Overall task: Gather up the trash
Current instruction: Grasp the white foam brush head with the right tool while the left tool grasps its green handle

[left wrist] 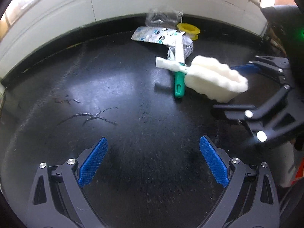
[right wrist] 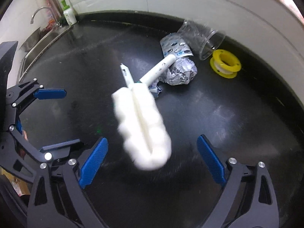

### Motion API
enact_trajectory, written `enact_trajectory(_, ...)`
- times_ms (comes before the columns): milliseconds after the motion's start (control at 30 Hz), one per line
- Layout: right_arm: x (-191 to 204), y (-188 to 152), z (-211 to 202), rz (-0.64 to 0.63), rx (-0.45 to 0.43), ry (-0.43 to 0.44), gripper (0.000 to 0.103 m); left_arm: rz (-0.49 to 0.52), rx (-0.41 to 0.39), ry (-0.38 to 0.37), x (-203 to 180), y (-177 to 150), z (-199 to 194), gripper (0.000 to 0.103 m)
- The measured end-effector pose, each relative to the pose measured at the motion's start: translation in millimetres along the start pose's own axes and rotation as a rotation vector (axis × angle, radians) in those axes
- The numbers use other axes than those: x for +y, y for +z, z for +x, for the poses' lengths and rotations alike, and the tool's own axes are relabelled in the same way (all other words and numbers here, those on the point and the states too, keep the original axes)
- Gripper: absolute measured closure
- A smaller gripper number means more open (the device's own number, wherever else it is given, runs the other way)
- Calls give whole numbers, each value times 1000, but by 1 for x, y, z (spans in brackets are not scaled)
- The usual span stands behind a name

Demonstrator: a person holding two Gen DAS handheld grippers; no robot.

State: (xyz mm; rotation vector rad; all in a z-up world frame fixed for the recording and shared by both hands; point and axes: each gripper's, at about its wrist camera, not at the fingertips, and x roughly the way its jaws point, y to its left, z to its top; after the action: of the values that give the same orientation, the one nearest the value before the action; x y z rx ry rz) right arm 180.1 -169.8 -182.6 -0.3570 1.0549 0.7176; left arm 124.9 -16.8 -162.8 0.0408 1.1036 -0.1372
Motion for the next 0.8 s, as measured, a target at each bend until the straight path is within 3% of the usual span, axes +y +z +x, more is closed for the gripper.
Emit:
enact_trajectory(100, -7, 7, 10, -14, -14, 0, 25, 14, -2, -3, 2, 4, 10, 8)
enact_trajectory(167, -10, 10, 9, -24, -26, 9, 38, 25, -9, -8, 0, 10, 13, 8)
enact_trajectory(233, -14, 14, 10, -29, -25, 23, 41, 41, -17, -25, -4, 18, 17, 8)
enact_trajectory(367, -25, 14, 5, -34, -21, 41, 67, 96, -39, -42, -15, 35, 28, 8)
enact_trajectory(600, -49, 12, -5, 17, -5, 73, 77, 152, -64, -63, -27, 60, 40, 10)
enact_trajectory(767, -65, 3, -15, 85, -15, 50, 77, 197, -82, -50, -38, 66, 41, 38)
enact_trajectory(800, -68, 0, -17, 101, -17, 48, 77, 201, -83, -51, -41, 68, 41, 49)
